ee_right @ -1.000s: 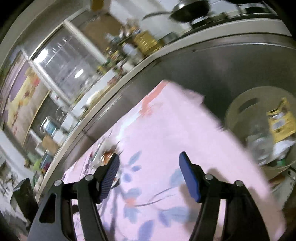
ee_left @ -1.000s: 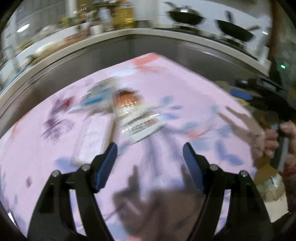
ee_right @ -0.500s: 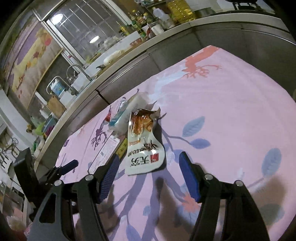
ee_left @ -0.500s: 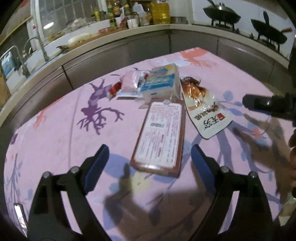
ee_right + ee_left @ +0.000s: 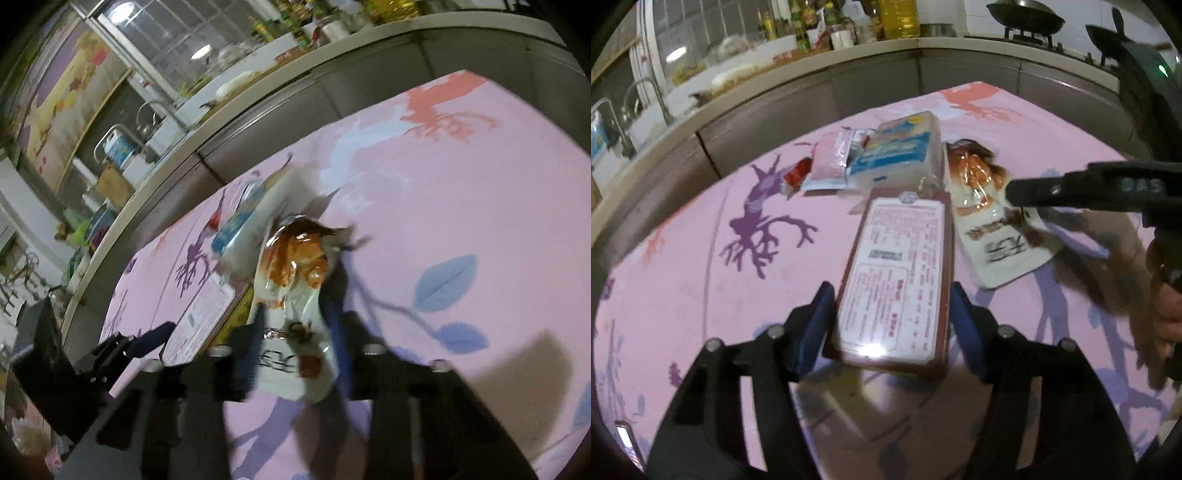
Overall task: Collect trash
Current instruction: 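Grasp the brown-edged box with the left gripper while the right gripper grasps the white tissue pack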
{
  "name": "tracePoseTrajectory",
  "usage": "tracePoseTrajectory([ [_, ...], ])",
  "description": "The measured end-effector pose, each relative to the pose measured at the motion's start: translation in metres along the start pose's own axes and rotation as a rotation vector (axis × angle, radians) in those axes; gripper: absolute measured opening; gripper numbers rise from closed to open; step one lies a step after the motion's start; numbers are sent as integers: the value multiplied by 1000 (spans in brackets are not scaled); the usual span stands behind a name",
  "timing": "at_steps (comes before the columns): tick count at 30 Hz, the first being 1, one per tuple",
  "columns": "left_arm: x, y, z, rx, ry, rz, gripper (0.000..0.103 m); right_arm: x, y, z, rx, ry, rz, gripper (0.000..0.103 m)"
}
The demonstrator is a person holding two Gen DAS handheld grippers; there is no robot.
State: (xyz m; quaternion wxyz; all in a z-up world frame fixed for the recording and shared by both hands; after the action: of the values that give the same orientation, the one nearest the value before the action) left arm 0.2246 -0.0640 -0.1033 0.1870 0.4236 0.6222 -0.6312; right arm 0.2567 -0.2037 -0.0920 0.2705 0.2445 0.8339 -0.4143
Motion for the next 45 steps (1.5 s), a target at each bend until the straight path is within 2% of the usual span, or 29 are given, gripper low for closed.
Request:
tracePoseTrajectory([
  [2,3,-3,-4,5,-18,-5,59,7,2,-2,-12,11,-13,6],
  [3,4,-6,-6,14,-30,-8,59,11,0,-3,-24,24,-15,5],
  [8,22,-28,-24,51,-104,-17,59,29,-22,-8,-54,63,6,2],
  [14,51,-67,-49,60,-208,-8,59,55,-44,-30,-116,72,-16,1],
  [21,77,-94,-72,-49,-222,-2,59,84,-38,-68,-161,10,-95,1],
  [27,97,-89,-86,-85,-277,-64,61,88,-33,-66,-86,29,-94,3],
  [30,99,-87,-92,-103,-299,-71,75,89,-34,-60,-59,49,-78,11],
  [31,98,-88,-94,-106,-300,-64,76,88,-35,-59,-47,46,-70,27],
  [32,97,-88,-95,-108,-299,-58,76,87,-36,-58,-39,43,-61,47],
  [34,95,-87,-97,-112,-297,-53,78,83,-40,-59,-39,30,-24,63],
  [39,89,-81,-97,-108,-289,-49,78,68,-39,-56,-11,13,-7,64],
  [45,81,-82,-106,-98,-313,-14,78,-7,-26,-57,48,-65,70,64],
])
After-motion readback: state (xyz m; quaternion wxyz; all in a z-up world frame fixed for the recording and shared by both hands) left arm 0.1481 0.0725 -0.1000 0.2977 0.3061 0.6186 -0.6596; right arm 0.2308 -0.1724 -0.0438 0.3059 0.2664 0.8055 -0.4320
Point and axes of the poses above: each gripper's, at about its wrist camera, not at the fingertips, and y roughly the way its jaws point, z to its right, x to its underside, the point moved 5 cm from there along y, roughly the way its jaws point, and after that the axes turned 9 degrees about z, right-handed, at the moved point
